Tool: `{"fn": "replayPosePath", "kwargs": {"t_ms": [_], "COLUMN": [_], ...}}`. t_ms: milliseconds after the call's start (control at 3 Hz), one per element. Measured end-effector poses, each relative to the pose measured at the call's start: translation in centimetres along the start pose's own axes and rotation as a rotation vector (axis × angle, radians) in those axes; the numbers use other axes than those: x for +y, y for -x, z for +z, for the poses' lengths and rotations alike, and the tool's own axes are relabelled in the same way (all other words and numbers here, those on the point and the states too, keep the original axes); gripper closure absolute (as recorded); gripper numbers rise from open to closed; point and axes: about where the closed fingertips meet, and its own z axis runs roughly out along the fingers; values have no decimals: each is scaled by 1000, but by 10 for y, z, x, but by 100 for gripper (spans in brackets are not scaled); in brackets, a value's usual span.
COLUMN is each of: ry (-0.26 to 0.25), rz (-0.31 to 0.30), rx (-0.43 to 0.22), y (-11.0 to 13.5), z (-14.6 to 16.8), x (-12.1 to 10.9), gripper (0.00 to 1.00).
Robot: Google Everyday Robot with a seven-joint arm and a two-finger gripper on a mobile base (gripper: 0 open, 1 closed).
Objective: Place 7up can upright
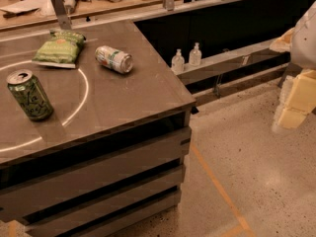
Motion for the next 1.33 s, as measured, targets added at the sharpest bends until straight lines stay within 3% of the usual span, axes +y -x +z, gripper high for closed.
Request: {"fn": "replayPosePath", "kwargs": {"t_ms": [333,667,1333], "ry": [0,-19,-43], "rz": [0,-3,-45], "rx": [0,-24,-103], "y": [0,16,91], "z": [0,9,41], "x": [0,-21,-80], "gripper": [0,0,0]}}
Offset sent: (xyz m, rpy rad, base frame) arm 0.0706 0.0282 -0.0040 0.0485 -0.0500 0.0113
